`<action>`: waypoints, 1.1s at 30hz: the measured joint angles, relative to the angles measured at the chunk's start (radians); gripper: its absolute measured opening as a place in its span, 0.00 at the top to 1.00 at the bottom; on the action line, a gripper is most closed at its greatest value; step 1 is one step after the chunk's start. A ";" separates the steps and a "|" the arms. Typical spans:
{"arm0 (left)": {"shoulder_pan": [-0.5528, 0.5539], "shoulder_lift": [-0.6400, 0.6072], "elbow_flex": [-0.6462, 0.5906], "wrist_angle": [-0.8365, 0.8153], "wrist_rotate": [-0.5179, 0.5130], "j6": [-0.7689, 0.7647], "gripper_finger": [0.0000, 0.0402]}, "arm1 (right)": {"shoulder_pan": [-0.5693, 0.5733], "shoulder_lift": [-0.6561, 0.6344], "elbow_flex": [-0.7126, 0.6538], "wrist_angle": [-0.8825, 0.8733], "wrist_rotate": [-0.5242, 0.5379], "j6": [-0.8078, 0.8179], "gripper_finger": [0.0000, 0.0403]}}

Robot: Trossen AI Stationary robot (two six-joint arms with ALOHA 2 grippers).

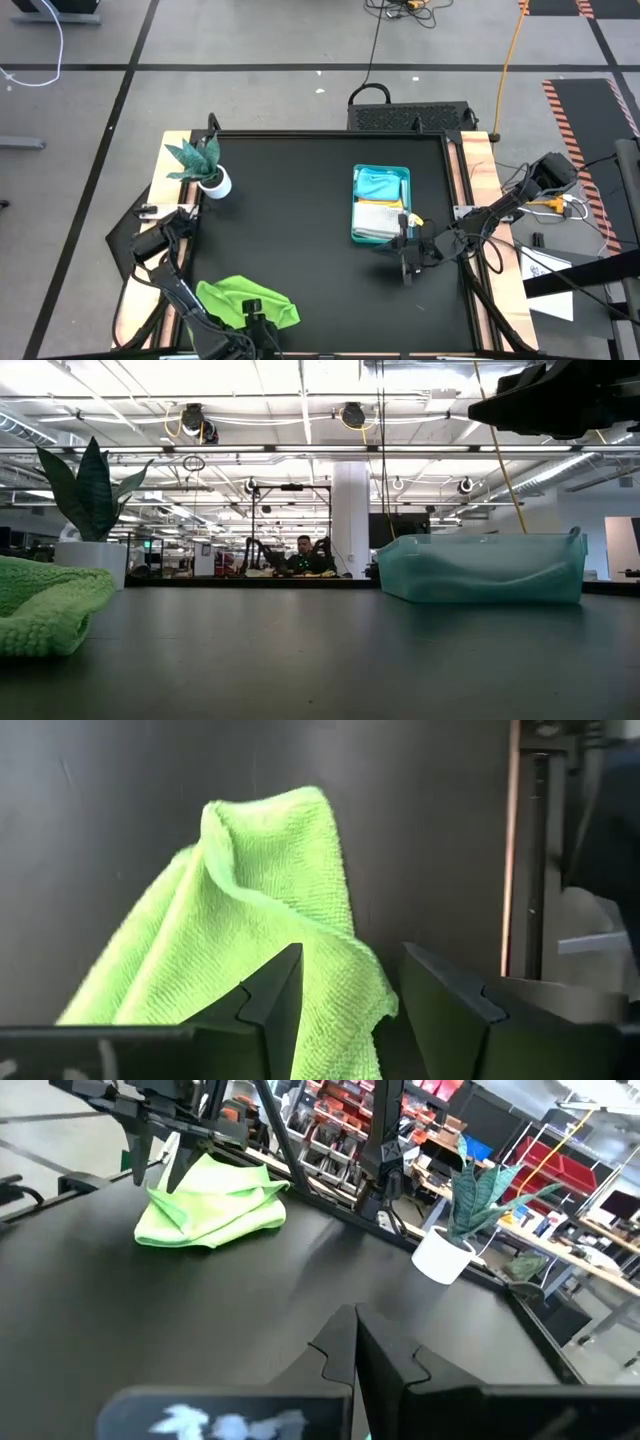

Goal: Fold microfiber towels
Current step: Fold the light green microfiber cloth

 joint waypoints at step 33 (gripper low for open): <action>0.225 -0.151 0.281 -0.370 -0.024 0.114 0.95 | 0.000 0.000 0.000 -0.020 -0.004 0.189 1.00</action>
